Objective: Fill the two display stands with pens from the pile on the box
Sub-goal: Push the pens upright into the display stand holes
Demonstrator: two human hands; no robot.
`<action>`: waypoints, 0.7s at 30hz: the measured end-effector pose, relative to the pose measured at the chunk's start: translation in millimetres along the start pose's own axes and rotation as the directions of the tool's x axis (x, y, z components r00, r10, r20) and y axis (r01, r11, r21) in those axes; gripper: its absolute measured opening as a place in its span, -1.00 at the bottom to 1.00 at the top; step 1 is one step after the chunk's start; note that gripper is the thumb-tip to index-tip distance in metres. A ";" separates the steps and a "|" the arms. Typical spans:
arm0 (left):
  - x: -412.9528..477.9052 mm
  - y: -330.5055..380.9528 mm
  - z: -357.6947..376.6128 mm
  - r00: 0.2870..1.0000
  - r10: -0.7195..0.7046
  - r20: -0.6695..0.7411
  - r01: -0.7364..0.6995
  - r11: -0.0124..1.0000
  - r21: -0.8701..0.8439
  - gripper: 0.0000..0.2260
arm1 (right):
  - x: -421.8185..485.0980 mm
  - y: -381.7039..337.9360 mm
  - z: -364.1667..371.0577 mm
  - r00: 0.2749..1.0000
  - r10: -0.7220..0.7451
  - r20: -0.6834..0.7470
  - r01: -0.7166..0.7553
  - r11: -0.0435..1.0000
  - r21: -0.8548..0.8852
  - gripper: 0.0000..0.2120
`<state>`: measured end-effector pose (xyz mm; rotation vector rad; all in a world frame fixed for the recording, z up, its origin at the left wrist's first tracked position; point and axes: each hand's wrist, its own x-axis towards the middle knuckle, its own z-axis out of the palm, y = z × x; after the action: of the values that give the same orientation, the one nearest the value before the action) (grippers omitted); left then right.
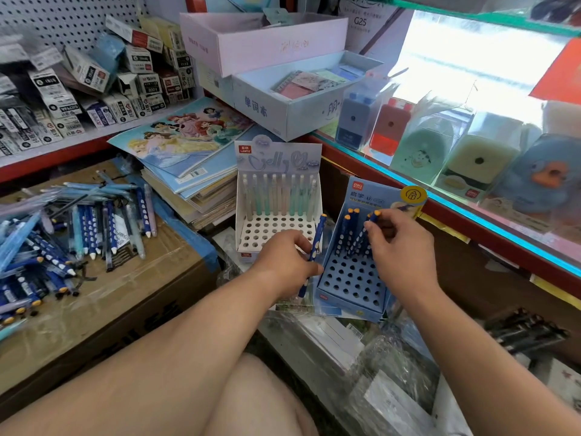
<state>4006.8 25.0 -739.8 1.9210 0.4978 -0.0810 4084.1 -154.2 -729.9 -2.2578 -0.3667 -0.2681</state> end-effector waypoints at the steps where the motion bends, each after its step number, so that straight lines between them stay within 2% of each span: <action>1: -0.2 0.1 -0.1 1.000 0.002 -0.010 -0.002 1.000 0.004 -0.75 | 0.6 0.8 1.3 1.000 -0.004 0.009 0.004 1.000 -0.013 -0.87; 7: -0.6 1.9 1.2 1.000 0.009 -0.028 -0.009 1.000 -0.002 -0.75 | 7.1 -0.7 10.5 0.999 -0.018 0.031 0.022 0.992 -0.123 -0.80; 14: -1.1 2.8 2.5 1.000 0.030 -0.004 -0.030 0.999 0.020 -0.79 | 11.4 -4.8 18.6 0.997 0.050 0.064 -0.032 0.966 -0.257 -0.76; 21: 0.4 3.6 3.2 0.999 0.036 0.008 -0.037 0.999 0.028 -0.80 | 7.7 -2.0 20.8 0.996 0.069 0.065 -0.048 0.961 -0.274 -0.77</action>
<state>4009.2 21.1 -738.1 1.9562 0.4584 -0.0722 4092.1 -135.7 -739.5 -2.5504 -0.3164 -0.2148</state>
